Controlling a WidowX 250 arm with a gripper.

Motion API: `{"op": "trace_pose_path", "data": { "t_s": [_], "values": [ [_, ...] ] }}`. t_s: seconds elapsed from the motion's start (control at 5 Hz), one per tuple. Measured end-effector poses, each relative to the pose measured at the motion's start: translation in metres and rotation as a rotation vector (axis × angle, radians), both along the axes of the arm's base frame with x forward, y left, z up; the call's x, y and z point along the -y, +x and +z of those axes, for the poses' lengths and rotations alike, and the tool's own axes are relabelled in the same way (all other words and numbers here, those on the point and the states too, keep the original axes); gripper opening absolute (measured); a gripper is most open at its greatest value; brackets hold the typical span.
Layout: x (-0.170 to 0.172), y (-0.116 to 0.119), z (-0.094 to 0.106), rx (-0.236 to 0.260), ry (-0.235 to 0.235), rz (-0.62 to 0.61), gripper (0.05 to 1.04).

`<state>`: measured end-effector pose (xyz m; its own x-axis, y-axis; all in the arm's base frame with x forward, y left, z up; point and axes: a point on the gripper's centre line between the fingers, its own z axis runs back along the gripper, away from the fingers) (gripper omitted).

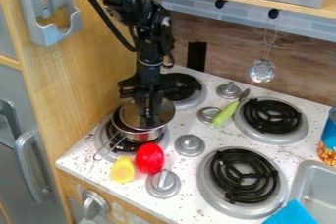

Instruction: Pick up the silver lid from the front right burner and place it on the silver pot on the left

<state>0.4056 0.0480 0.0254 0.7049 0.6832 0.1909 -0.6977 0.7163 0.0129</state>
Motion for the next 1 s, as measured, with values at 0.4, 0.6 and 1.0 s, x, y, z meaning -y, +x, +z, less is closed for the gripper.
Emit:
{"op": "trace_pose_path", "data": {
  "t_s": [0.4, 0.6, 1.0],
  "values": [
    [-0.002, 0.001, 0.000, -0.002, 0.006, 0.009, 0.314],
    [-0.006, 0.000, -0.001, -0.001, 0.004, 0.008, 0.314],
    [-0.015, -0.012, -0.001, -0.015, -0.005, 0.014, 0.314]
  ]
}}
